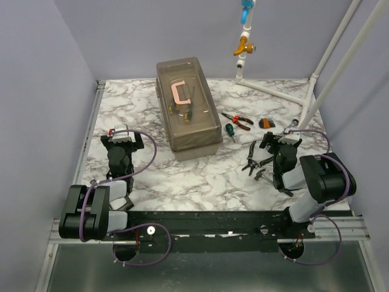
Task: Pack the tool kit
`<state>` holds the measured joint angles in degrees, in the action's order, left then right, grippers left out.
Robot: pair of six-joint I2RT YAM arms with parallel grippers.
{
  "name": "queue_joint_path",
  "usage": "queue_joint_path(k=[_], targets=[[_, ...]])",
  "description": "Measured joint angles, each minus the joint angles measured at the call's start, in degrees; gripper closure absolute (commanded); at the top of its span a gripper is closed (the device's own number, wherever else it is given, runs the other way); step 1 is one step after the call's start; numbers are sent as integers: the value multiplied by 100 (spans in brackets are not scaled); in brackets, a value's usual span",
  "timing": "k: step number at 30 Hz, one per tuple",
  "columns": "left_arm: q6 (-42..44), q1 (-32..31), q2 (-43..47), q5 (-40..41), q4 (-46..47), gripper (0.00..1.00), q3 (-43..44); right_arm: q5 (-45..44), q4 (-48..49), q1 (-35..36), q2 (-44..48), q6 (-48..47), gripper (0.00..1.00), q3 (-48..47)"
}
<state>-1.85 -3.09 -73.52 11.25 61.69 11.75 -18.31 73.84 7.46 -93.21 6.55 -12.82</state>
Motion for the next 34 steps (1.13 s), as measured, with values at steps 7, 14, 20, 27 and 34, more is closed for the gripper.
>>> queue_joint_path(k=[7,14,20,27,34], targets=[[-118,42,0,55,13,2,20,2,133,-4,-2,4,0,-4],[-7,79,0,-476,-98,2,127,2,157,-7,-2,4,0,-4],[31,79,0,-627,-101,2,131,4,160,-7,-2,4,0,-4],[33,79,0,-680,-101,1,131,2,160,-7,-2,4,0,-4],[35,79,0,-693,-103,2,131,2,160,-4,-2,4,0,-4]])
